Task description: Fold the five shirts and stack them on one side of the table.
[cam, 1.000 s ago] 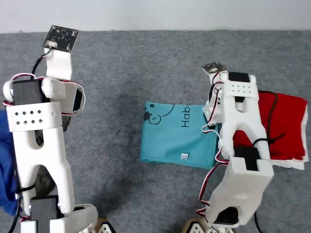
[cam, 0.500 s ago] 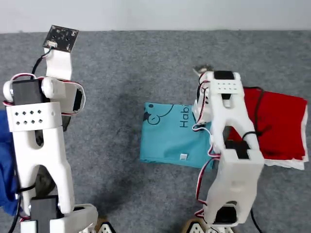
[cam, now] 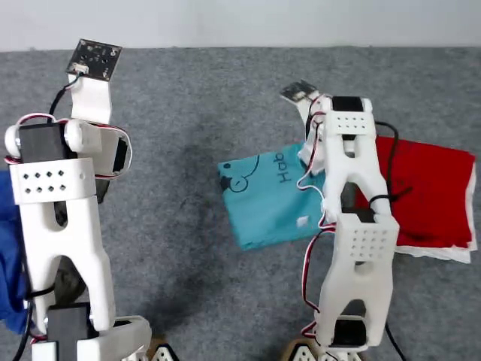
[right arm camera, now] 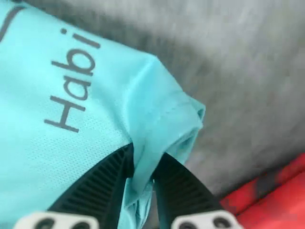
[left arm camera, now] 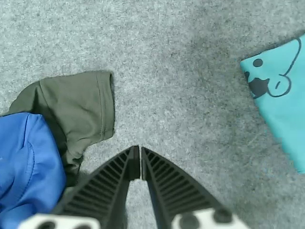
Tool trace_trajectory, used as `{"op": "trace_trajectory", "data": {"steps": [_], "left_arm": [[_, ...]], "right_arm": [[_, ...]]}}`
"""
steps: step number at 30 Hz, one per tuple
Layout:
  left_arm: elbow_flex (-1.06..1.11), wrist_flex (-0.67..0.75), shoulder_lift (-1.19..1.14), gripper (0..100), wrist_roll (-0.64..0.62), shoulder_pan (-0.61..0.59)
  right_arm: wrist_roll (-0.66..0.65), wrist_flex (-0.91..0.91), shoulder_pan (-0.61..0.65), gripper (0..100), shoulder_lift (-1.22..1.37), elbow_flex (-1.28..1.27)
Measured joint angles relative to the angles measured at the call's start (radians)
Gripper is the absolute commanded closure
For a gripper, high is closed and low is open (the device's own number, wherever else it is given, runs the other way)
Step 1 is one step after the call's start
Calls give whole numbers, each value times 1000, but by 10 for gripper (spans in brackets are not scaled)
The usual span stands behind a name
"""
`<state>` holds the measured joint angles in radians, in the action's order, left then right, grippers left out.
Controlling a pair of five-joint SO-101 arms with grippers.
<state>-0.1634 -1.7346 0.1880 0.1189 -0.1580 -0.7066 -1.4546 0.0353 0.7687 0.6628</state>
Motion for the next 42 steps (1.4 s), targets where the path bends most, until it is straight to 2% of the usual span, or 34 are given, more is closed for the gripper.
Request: {"op": "trace_trajectory", "data": {"steps": [6, 10, 15, 19, 23, 26, 30, 35, 42], "left_arm": [[0, 0, 0, 986, 0, 0], [0, 0, 0, 986, 0, 0], [0, 0, 0, 986, 0, 0], [0, 0, 0, 986, 0, 0], [0, 0, 0, 986, 0, 0], [0, 0, 0, 986, 0, 0], [0, 0, 0, 986, 0, 0], [0, 0, 0, 986, 0, 0], [0, 0, 0, 986, 0, 0]], "right_arm": [[-385, 58, 23, 987, 150, 255], [-440, 51, 63, 966, 221, 388], [-439, -41, 83, 824, 244, 543], [-255, -144, 84, 740, 244, 694], [-20, -287, 94, 735, 244, 848], [173, -299, 109, 735, 244, 881], [394, -299, 106, 735, 244, 881], [554, -299, 104, 735, 232, 872], [781, -299, 110, 732, -51, 545]]}}
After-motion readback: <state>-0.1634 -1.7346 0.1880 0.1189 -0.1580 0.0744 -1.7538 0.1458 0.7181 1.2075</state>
